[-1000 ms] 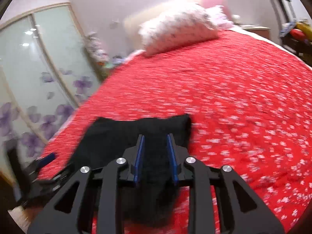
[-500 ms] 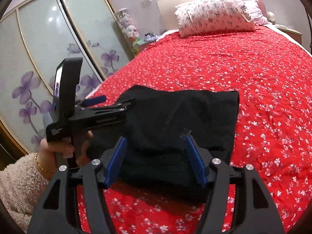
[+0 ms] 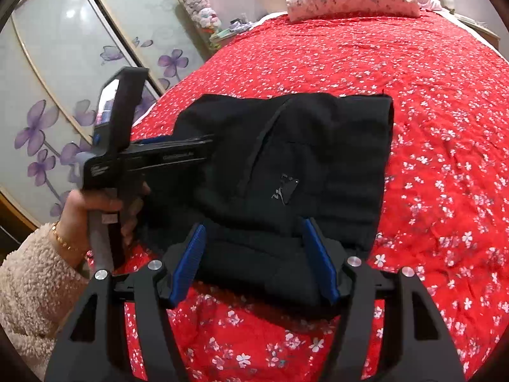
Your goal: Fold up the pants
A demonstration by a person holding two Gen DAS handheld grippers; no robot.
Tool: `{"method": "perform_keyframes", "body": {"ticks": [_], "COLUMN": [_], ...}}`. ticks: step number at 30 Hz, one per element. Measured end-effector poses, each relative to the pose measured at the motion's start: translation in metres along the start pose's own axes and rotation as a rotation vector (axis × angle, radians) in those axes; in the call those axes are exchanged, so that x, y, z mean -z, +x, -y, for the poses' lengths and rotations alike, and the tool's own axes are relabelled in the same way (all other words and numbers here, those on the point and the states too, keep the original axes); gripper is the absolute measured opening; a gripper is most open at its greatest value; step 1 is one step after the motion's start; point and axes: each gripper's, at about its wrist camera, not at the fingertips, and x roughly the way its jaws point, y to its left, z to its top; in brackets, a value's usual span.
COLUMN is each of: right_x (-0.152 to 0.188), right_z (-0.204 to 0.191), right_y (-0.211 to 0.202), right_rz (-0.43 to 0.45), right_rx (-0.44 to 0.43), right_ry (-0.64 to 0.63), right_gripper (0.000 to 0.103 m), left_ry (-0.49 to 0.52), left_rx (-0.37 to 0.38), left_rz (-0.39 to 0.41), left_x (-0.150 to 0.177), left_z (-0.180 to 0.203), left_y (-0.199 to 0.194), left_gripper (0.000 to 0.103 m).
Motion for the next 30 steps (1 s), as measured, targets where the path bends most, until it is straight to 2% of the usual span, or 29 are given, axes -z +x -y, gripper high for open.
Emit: {"method": "perform_keyframes", "body": {"ticks": [3, 8, 10, 12, 14, 16, 20, 24, 26, 30], "right_x": [0.003, 0.007, 0.005, 0.005, 0.004, 0.001, -0.004, 0.001, 0.003, -0.002], "right_z": [-0.007, -0.022, -0.026, -0.031, -0.032, -0.03, -0.019, -0.007, -0.008, -0.003], "right_y": [0.0, 0.003, 0.006, 0.005, 0.0, -0.012, -0.031, -0.015, -0.012, -0.017], "right_rz": [0.006, 0.019, 0.021, 0.033, 0.04, 0.057, 0.073, -0.031, -0.05, -0.031], "right_rx": [0.015, 0.044, 0.072, 0.097, 0.085, 0.027, -0.129, -0.138, -0.143, -0.179], "right_ry": [-0.041, -0.149, -0.198, -0.226, -0.223, -0.188, -0.082, -0.049, -0.064, -0.042], "right_gripper": [0.068, 0.084, 0.088, 0.088, 0.088, 0.088, 0.088, 0.088, 0.088, 0.088], "left_ry": [0.014, 0.021, 0.031, 0.063, 0.092, 0.108, 0.124, 0.193, 0.22, 0.182], "left_rx": [-0.012, -0.044, -0.079, -0.106, -0.109, -0.069, 0.083, 0.086, 0.068, 0.095], "left_rz": [0.017, 0.043, 0.072, 0.105, 0.126, 0.136, 0.134, 0.058, 0.082, 0.092], "left_x": [0.003, 0.006, 0.009, 0.013, 0.018, 0.023, 0.04, 0.063, 0.074, 0.077], "left_z": [0.003, 0.005, 0.004, 0.006, 0.006, 0.005, 0.003, 0.011, 0.013, 0.008], "left_y": [-0.002, -0.012, -0.021, -0.032, -0.042, -0.053, -0.072, -0.06, -0.059, -0.066], "left_gripper": [0.101, 0.101, 0.101, 0.101, 0.101, 0.101, 0.101, 0.101, 0.101, 0.1]}}
